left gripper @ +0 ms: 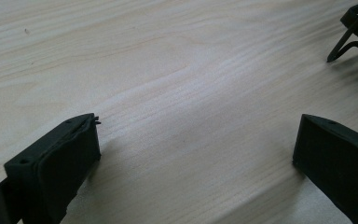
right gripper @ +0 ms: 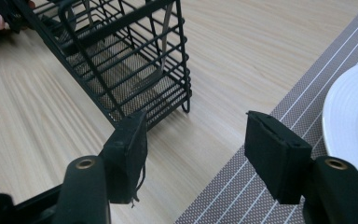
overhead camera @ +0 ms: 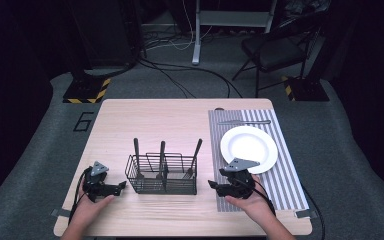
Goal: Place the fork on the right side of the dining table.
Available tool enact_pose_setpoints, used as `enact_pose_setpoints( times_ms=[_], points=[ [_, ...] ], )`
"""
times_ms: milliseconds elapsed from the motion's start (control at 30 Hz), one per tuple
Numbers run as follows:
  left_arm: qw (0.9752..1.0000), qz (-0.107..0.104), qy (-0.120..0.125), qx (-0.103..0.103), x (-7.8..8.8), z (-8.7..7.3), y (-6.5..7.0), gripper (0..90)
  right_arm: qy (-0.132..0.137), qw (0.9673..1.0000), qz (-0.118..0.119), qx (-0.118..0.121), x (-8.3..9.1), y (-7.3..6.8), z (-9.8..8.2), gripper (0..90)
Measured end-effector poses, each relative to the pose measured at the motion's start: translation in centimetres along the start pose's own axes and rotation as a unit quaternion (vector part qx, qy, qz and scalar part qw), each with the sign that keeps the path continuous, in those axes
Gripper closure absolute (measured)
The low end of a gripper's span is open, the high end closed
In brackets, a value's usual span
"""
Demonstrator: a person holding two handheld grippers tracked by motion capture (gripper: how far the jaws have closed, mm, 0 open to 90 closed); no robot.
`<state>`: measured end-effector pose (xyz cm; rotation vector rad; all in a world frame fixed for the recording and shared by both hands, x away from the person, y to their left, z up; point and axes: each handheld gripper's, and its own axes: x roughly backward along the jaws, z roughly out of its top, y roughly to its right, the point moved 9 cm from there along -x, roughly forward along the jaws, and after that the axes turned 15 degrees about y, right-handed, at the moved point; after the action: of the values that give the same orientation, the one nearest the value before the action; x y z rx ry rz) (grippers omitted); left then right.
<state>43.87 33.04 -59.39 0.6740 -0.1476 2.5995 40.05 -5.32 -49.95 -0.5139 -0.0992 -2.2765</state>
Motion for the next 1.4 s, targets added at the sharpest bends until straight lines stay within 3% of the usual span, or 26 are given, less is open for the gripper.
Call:
enact_pose_setpoints(
  times_ms=[433,833,1400],
  points=[
    [1.0,0.0,0.0,0.0,0.0,0.0,0.0,0.1,0.009,0.9998,-0.008,-0.014,0.5,0.9,3.3,43.6],
    [1.0,0.0,0.0,0.0,0.0,0.0,0.0,0.2,0.019,0.9997,0.0,-0.018,0.4,0.9,6.2,43.5],
    [1.0,0.0,0.0,0.0,0.0,0.0,0.0,0.1,0.024,0.9994,0.005,-0.023,-0.5,0.8,9.1,44.9]
  ],
)
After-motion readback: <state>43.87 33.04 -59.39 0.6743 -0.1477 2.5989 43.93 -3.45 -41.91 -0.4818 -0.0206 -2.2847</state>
